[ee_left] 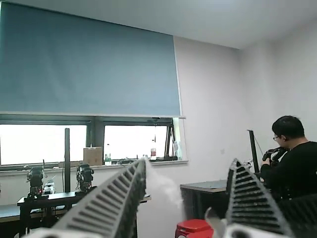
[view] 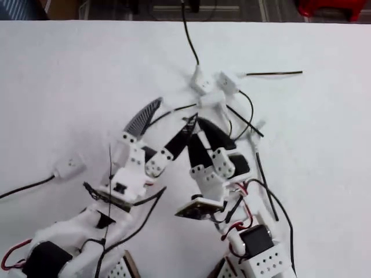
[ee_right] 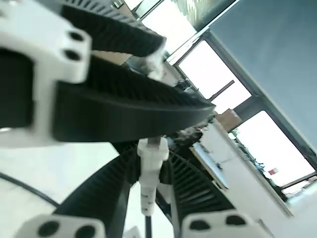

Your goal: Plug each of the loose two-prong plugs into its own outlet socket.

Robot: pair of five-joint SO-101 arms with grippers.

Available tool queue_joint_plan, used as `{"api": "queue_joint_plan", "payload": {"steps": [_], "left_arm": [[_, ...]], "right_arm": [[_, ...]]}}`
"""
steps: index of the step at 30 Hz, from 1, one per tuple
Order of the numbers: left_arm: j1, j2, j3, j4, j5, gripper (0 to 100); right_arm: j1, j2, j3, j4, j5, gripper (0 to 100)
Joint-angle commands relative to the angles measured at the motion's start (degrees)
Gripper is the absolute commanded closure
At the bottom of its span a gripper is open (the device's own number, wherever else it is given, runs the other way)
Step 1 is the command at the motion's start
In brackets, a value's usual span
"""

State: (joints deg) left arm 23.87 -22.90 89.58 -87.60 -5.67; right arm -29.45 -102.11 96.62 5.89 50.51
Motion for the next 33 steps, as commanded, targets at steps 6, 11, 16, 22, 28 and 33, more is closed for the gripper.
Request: {"api": "queue_joint_plan", "payload": {"steps": [6, 11, 16, 22, 28, 33], "left_arm": [[-2.3, 0.4, -3.5, 5.2, -0.2, 74], [-2.4, 0.4, -3.5, 5.4, -0.2, 74], [-2.5, 0.4, -3.5, 5.4, -0.4, 74], [-5.1, 0.3, -3.7, 4.9, -0.2, 74], [-5.0, 0.3, -4.5, 4.9, -0.2, 74], [-5.0, 0.4, -4.5, 5.0, -0.2, 74]], "right_arm": [[-2.1, -1.2, -6.5, 8.9, 0.1, 98.0], [-1.5, -1.2, -7.8, 10.4, 0.1, 98.0], [-1.5, -1.3, -12.5, 13.5, 0.1, 98.0], [-2.0, -1.3, -21.9, 26.2, 0.1, 98.0], [-1.5, -1.3, -24.8, 28.3, 0.4, 98.0], [-1.5, -1.3, -27.5, 28.4, 0.2, 98.0]]}}
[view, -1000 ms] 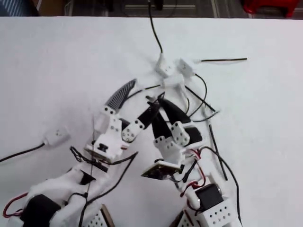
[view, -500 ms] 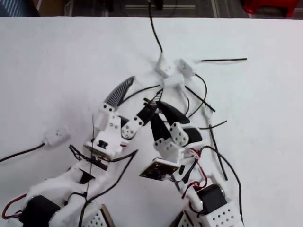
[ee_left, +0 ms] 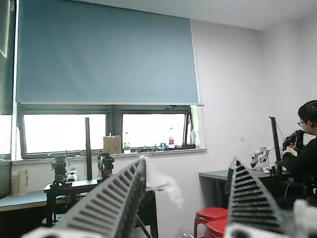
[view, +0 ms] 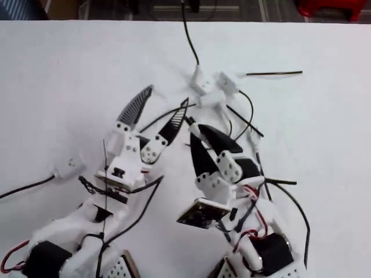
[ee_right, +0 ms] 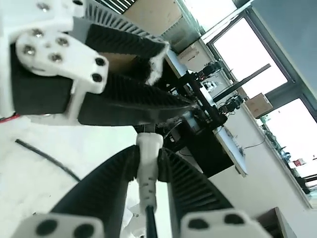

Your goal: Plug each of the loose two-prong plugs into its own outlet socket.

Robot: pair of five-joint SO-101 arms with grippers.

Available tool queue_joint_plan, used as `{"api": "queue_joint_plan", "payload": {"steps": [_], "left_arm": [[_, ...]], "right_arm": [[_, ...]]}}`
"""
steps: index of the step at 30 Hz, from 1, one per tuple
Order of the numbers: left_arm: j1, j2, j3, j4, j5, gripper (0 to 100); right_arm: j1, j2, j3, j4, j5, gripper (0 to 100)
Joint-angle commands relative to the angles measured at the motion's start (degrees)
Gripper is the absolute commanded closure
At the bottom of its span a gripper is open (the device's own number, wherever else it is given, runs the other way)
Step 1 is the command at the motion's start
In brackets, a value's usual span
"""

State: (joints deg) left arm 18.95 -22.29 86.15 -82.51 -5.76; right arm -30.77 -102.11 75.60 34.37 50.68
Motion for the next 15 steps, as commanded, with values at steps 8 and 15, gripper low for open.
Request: {"api": "queue_joint_plan", "payload": {"steps": [8, 15], "left_arm": [[0.0, -0.6, -1.1, -0.2, -0.1, 74], [0.0, -0.3, -0.7, -11.3, -0.4, 74]], "right_arm": [[-0.1, -1.3, -8.2, 0.3, -0.8, 98.0], [5.3, -1.2, 5.8, -16.9, -0.6, 98.0]]}}
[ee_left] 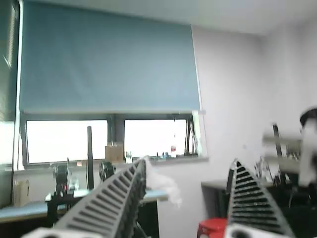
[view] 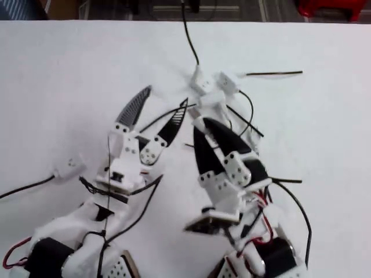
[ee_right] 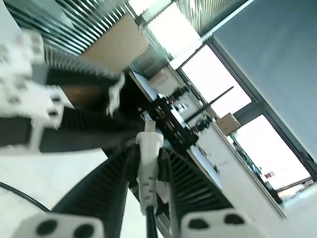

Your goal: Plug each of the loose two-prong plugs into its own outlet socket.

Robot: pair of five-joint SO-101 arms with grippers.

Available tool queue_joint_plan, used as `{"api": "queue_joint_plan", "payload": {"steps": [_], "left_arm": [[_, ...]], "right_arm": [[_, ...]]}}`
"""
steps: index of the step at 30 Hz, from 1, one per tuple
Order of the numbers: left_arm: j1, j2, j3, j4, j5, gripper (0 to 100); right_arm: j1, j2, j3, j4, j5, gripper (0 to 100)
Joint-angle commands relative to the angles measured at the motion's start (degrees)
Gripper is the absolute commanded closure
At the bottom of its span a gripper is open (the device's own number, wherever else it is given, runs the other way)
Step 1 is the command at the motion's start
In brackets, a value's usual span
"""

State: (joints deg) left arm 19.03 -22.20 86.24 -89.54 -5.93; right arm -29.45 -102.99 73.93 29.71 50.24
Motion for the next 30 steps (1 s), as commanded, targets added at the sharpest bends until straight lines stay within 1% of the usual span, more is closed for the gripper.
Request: {"api": "queue_joint_plan", "payload": {"steps": [1, 4, 5, 7, 18, 23, 27, 30], "left_arm": [[-0.1, -0.4, -0.8, -4.9, -0.2, 74], [-0.2, -0.7, -0.8, -5.2, 0.0, 74], [-0.2, -0.7, -0.8, -5.2, 0.1, 74], [-0.1, -0.7, -0.8, -5.2, 0.1, 74], [0.4, -0.3, -0.9, -4.9, 0.1, 74], [0.4, -0.2, -0.8, -4.4, 0.1, 74], [0.4, -0.2, -1.1, -0.5, 0.1, 74], [0.4, -0.2, -1.2, 0.4, 0.1, 74]], "right_arm": [[5.4, -0.3, 10.9, -17.1, -0.1, 98.0], [7.4, -0.2, 21.7, -31.5, 0.0, 98.0], [7.5, 0.2, 23.4, -34.2, -0.2, 98.0], [7.3, 0.1, 22.5, -32.0, -0.4, 98.0], [-2.1, -0.1, 22.8, -26.9, 0.1, 98.1], [-2.9, -0.1, 20.0, -26.9, 0.1, 98.1], [-2.9, -0.1, 16.4, -26.9, -0.3, 98.1], [-3.8, -0.1, 14.3, -26.8, -0.3, 98.1]]}}
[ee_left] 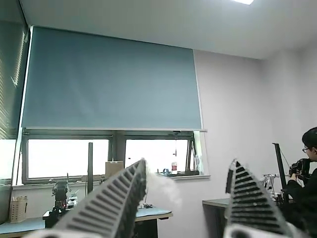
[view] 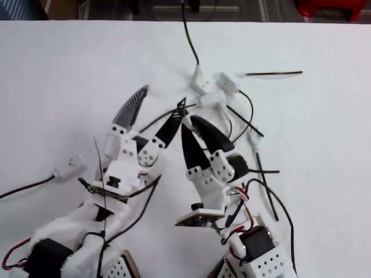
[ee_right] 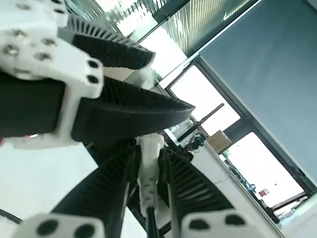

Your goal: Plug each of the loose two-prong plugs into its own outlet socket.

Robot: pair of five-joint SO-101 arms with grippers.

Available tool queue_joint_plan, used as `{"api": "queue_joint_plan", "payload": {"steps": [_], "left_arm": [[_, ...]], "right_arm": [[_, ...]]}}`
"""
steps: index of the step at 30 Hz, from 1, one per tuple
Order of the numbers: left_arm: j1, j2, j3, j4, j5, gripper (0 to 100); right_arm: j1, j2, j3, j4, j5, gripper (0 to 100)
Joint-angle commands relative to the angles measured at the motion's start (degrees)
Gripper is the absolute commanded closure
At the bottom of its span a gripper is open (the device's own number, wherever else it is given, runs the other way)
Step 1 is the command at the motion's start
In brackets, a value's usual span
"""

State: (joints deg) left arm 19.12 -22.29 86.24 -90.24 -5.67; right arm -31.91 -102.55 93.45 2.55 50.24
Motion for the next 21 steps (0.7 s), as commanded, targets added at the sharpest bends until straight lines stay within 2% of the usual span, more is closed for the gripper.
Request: {"api": "queue_joint_plan", "payload": {"steps": [1, 7, 10, 21], "left_arm": [[0.3, -0.1, -1.2, 1.1, -0.2, 74], [0.3, -0.1, -1.2, 1.1, -0.2, 74], [0.3, -0.1, -1.2, 1.2, -0.2, 74], [-0.3, -0.1, -0.8, 1.2, -0.2, 74]], "right_arm": [[-2.1, -0.7, -6.0, 1.2, -0.3, 98.1], [-7.3, -0.7, -13.1, 11.9, -0.4, 98.1], [-7.4, -0.7, -15.6, 14.9, -0.4, 98.1], [2.2, -0.6, -16.4, 17.0, -0.1, 98.1]]}}
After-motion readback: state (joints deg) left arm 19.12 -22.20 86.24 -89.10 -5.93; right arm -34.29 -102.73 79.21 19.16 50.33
